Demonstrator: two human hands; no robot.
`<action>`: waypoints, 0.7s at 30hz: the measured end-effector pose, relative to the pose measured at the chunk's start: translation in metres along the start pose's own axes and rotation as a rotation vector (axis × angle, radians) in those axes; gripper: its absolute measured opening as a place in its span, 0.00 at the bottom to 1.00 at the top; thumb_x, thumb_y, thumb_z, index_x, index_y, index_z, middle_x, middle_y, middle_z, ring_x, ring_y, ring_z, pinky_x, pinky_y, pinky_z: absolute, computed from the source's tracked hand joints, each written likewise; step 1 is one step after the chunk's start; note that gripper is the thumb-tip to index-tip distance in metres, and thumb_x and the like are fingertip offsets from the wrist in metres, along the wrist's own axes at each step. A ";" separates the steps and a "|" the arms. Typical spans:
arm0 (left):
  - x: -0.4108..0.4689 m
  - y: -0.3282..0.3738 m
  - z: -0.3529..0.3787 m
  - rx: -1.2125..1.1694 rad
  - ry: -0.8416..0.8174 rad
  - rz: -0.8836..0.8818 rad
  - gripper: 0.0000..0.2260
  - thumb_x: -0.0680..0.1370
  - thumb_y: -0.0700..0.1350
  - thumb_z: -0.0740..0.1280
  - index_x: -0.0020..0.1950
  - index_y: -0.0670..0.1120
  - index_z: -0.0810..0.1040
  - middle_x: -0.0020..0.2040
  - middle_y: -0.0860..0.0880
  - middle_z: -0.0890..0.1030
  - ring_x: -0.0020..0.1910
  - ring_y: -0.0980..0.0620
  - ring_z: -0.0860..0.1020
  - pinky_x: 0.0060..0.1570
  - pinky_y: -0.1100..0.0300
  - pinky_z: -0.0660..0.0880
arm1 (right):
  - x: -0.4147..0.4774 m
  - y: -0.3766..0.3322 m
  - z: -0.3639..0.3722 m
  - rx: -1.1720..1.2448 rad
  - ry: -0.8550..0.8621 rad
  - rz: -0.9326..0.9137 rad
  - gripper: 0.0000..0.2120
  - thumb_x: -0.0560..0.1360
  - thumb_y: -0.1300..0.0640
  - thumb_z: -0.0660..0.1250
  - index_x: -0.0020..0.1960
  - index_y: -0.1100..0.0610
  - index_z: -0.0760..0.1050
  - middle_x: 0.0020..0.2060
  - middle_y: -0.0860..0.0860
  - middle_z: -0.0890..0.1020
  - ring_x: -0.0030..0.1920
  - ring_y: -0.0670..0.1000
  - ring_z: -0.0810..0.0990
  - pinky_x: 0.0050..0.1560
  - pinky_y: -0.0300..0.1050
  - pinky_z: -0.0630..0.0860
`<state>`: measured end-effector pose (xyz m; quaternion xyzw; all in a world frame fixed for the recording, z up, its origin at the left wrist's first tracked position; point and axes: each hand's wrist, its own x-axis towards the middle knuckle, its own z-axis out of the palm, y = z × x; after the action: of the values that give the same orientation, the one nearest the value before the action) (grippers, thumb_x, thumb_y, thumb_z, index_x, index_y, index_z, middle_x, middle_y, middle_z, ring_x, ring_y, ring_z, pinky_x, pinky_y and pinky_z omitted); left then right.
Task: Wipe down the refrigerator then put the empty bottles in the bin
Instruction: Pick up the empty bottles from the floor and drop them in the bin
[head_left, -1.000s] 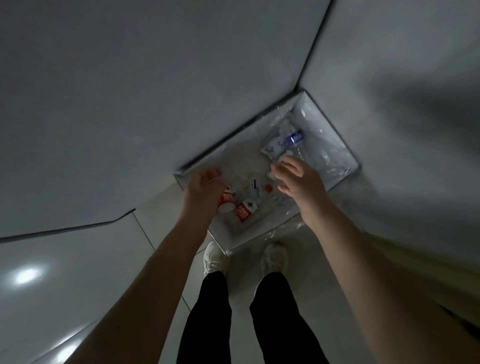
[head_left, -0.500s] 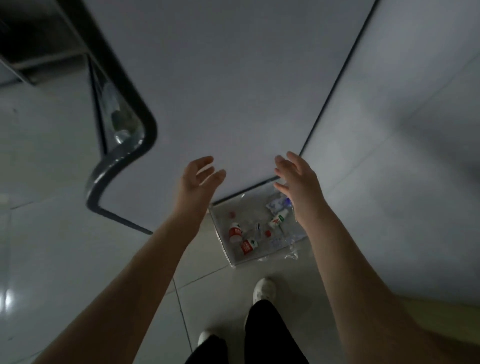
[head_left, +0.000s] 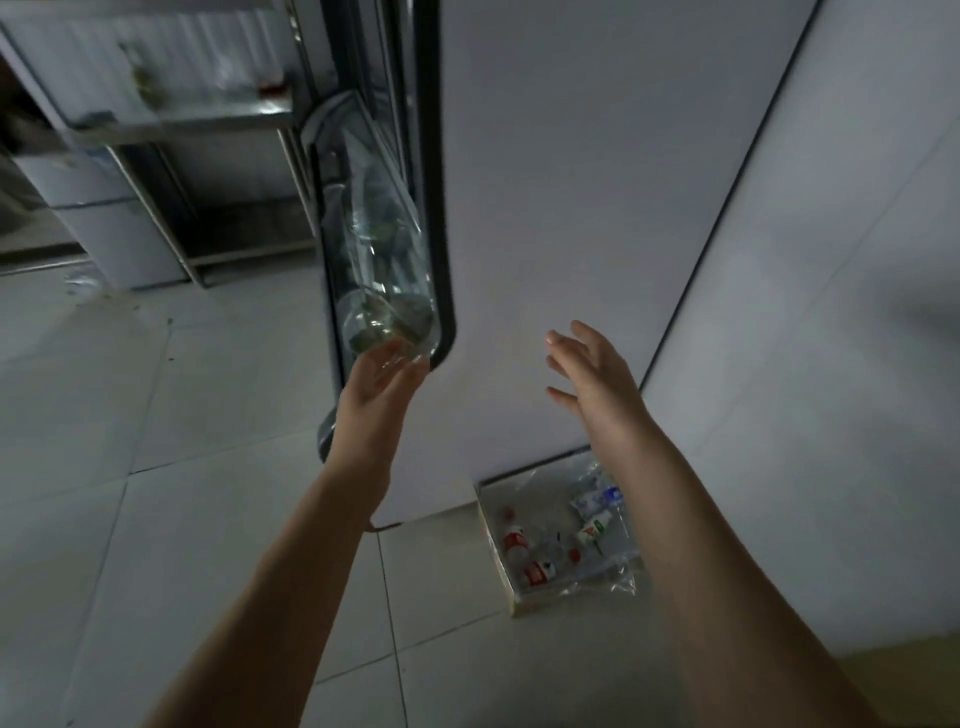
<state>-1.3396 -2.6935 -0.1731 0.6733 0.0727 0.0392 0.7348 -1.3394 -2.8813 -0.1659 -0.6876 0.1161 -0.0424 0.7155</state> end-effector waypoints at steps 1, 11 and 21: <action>-0.006 0.006 -0.006 -0.016 0.017 0.008 0.17 0.75 0.45 0.68 0.62 0.45 0.72 0.60 0.44 0.77 0.61 0.47 0.75 0.65 0.49 0.69 | -0.005 -0.008 0.006 -0.006 -0.018 -0.010 0.28 0.76 0.50 0.65 0.73 0.55 0.60 0.68 0.52 0.69 0.64 0.48 0.72 0.62 0.50 0.73; -0.100 0.063 -0.056 -0.080 0.230 0.157 0.16 0.76 0.40 0.65 0.63 0.44 0.70 0.56 0.49 0.76 0.55 0.54 0.76 0.57 0.60 0.72 | -0.070 -0.060 0.052 -0.043 -0.289 -0.134 0.30 0.76 0.50 0.66 0.74 0.56 0.58 0.68 0.51 0.70 0.61 0.46 0.73 0.59 0.46 0.73; -0.203 0.114 -0.157 -0.068 0.481 0.269 0.14 0.76 0.39 0.65 0.60 0.46 0.71 0.51 0.53 0.76 0.52 0.58 0.76 0.62 0.55 0.70 | -0.152 -0.085 0.138 -0.020 -0.581 -0.177 0.34 0.73 0.48 0.68 0.74 0.51 0.58 0.72 0.48 0.65 0.67 0.47 0.68 0.66 0.53 0.68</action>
<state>-1.5599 -2.5607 -0.0615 0.6233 0.1536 0.2975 0.7067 -1.4474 -2.7179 -0.0612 -0.6854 -0.1535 0.0950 0.7055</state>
